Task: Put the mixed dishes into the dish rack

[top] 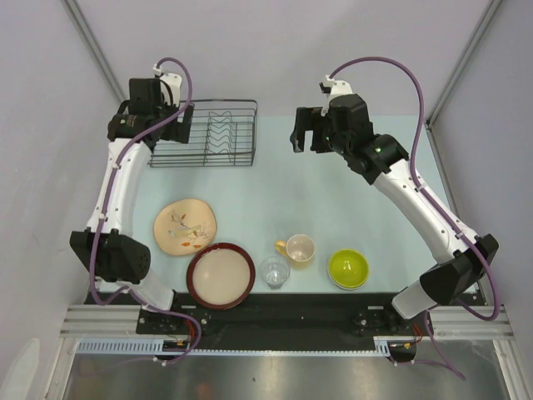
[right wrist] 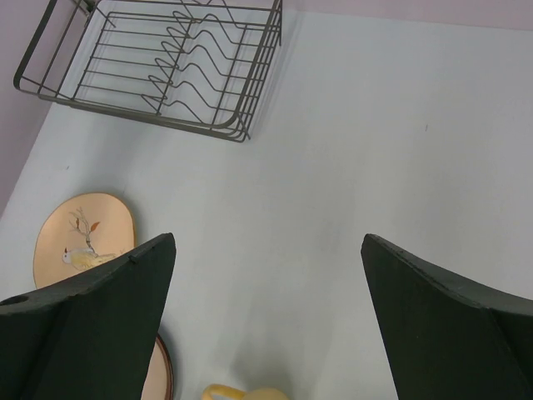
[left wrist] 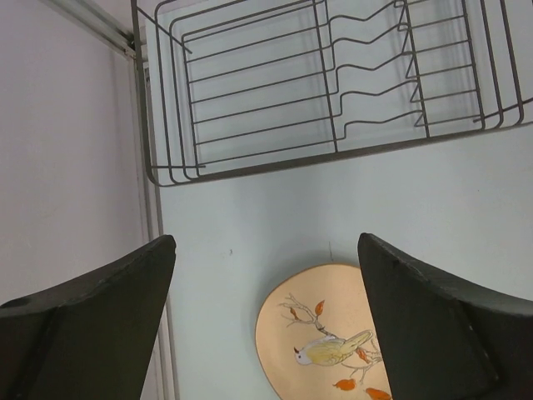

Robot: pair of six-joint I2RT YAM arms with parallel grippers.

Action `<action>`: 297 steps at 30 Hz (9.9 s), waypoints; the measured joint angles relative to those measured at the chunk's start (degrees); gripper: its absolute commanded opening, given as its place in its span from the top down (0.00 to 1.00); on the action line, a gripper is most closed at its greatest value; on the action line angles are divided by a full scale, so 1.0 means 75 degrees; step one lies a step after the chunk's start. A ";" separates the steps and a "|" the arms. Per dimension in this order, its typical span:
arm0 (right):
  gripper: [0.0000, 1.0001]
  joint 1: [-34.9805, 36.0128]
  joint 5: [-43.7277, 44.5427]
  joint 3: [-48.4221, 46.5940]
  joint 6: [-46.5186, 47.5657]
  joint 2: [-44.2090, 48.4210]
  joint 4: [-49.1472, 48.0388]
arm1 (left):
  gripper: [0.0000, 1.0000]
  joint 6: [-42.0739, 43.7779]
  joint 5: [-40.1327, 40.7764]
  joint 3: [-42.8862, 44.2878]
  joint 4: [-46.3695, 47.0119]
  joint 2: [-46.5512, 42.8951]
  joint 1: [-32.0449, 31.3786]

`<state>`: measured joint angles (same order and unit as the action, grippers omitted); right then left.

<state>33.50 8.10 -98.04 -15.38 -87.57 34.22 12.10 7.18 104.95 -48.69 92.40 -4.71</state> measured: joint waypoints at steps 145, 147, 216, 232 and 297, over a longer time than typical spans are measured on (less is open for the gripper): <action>0.15 -0.3147 0.0527 0.3774 -0.1518 -0.0836 -0.0513 | 0.07 -0.0259 -0.0898 -0.3756 0.3191 0.1804 -0.1306; 0.15 -0.3235 0.0519 0.3832 -0.1547 -0.0778 -0.0495 | 0.07 -0.0271 -0.1014 -0.3943 0.3191 0.1667 -0.1390; 0.54 0.2011 0.2005 0.7402 -0.6079 0.3762 0.4199 | 0.00 0.0254 -0.1125 -0.2903 0.0536 -0.0976 -0.1571; 0.83 0.2008 0.2154 0.7423 -0.6085 0.3896 0.4156 | 0.00 0.0262 -0.1093 -0.2935 0.0551 -0.0982 -0.1571; 0.47 0.2098 0.2967 0.6781 -0.6408 0.3389 0.4762 | 0.00 0.0259 -0.1037 -0.2296 0.0583 -0.0901 -0.2451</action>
<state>49.23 30.35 -47.18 -63.44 -62.15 69.93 14.04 -0.60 87.72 -44.31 85.65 -23.09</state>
